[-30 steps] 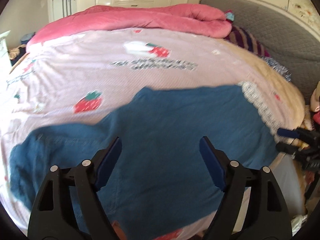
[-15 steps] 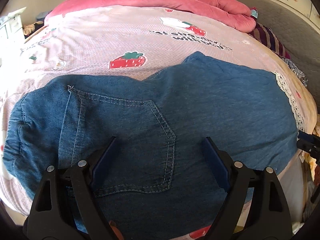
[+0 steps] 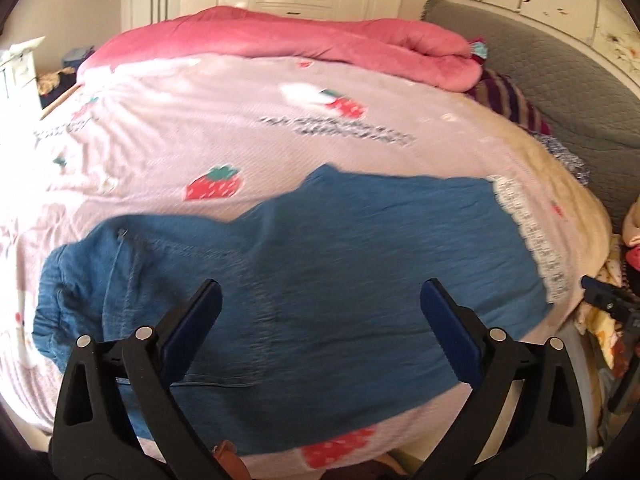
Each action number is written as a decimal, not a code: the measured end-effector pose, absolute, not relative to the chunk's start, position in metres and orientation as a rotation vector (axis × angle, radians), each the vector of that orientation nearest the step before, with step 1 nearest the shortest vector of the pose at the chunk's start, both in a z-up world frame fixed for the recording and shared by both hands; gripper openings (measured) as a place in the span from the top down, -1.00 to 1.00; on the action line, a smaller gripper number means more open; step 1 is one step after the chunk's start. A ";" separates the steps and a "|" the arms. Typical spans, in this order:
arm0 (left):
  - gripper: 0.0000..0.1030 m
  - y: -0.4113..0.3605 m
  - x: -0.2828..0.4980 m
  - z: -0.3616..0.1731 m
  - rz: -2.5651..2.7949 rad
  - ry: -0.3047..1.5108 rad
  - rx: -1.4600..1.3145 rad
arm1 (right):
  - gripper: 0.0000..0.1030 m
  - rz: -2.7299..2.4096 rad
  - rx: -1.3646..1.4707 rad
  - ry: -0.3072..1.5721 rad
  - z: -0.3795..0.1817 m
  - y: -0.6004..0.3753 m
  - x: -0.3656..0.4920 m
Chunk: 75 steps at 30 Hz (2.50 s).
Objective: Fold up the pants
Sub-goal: 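Grasp the lace hem with the right gripper, then lift the lace hem with the right gripper while the left gripper grasps the denim beside it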
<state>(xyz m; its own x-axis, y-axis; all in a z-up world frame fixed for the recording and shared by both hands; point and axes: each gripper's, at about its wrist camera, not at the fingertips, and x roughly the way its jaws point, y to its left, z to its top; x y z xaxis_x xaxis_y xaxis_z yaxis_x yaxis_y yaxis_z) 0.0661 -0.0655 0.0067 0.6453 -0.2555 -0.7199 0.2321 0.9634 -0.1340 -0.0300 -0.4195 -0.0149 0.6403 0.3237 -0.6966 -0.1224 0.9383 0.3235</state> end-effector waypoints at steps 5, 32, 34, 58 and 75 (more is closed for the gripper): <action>-0.81 -0.094 0.062 0.022 -0.336 0.806 0.001 | -0.64 0.258 0.259 0.842 -0.018 -0.423 -0.036; -0.81 -0.262 0.179 0.004 -0.567 0.904 0.260 | -0.12 0.273 0.583 0.873 -0.059 -0.435 -0.006; -0.81 -0.267 0.194 0.000 -0.597 0.938 0.238 | -0.12 0.275 0.563 0.875 -0.059 -0.433 -0.006; 0.41 -0.324 0.230 -0.050 -0.952 1.142 0.285 | 0.36 0.194 0.560 0.910 -0.066 -0.428 0.006; 0.78 -0.274 0.229 0.003 -1.001 1.015 0.071 | 0.62 0.326 0.427 0.741 0.005 -0.397 0.008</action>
<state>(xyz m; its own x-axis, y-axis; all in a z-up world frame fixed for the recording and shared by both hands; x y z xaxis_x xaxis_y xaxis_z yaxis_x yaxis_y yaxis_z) 0.2290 -0.2738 0.0031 0.1446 -0.6637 -0.7339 0.7246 0.5761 -0.3783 0.0076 -0.3969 0.0047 0.6943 0.4302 -0.5770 -0.1351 0.8653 0.4827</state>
